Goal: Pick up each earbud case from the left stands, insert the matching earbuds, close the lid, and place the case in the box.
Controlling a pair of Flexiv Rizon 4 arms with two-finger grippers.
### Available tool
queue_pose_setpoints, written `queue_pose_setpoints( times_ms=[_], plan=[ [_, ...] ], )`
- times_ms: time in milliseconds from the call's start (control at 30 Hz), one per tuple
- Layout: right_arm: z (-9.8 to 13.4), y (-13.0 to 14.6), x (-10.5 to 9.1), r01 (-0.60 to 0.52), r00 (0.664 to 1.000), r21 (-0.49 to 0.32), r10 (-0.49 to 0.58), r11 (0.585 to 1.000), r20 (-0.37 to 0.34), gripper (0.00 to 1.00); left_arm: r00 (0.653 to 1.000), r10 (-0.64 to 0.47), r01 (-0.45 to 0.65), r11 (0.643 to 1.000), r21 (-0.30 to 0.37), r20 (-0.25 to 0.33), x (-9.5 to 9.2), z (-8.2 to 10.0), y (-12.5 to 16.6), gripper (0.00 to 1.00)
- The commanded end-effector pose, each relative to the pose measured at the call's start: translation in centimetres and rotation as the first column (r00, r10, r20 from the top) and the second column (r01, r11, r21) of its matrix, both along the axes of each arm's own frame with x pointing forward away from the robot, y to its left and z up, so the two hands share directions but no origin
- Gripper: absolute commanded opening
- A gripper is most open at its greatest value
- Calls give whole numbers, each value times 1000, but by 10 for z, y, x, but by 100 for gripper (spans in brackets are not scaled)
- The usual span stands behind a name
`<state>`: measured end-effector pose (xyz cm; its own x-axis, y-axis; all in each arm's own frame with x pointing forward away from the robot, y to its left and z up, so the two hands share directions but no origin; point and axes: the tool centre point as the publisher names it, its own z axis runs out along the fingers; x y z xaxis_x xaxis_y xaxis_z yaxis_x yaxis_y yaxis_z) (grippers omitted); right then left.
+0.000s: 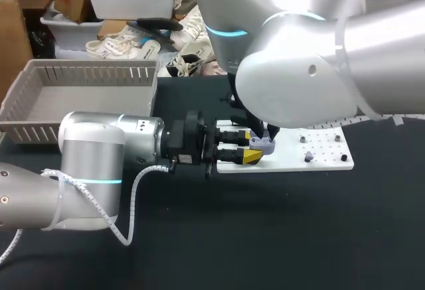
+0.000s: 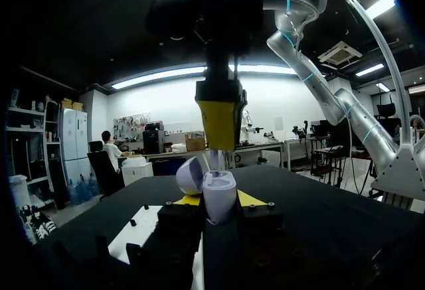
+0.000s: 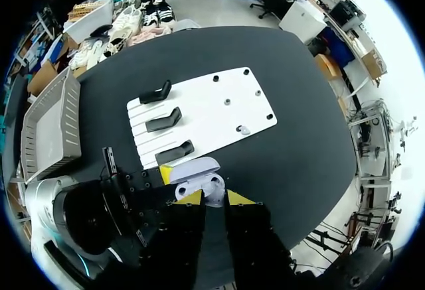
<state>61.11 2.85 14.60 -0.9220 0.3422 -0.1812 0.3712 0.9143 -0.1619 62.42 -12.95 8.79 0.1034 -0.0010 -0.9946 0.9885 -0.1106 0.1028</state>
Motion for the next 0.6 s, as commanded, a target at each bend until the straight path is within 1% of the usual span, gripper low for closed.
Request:
queue_pose_setpoints(
  times_ms=[33, 600],
  plan=[
    [-1, 1, 2, 1, 1000, -3, -1, 1000, -8, 0, 1000, 2, -2, 1000, -1, 1, 0, 0, 0, 0],
    [-6, -1, 3, 15, 999, -4, -15, 1000, -32, 0, 1000, 2, -2, 1000, -1, 1, 0, 0, 0, 0]
  ],
)
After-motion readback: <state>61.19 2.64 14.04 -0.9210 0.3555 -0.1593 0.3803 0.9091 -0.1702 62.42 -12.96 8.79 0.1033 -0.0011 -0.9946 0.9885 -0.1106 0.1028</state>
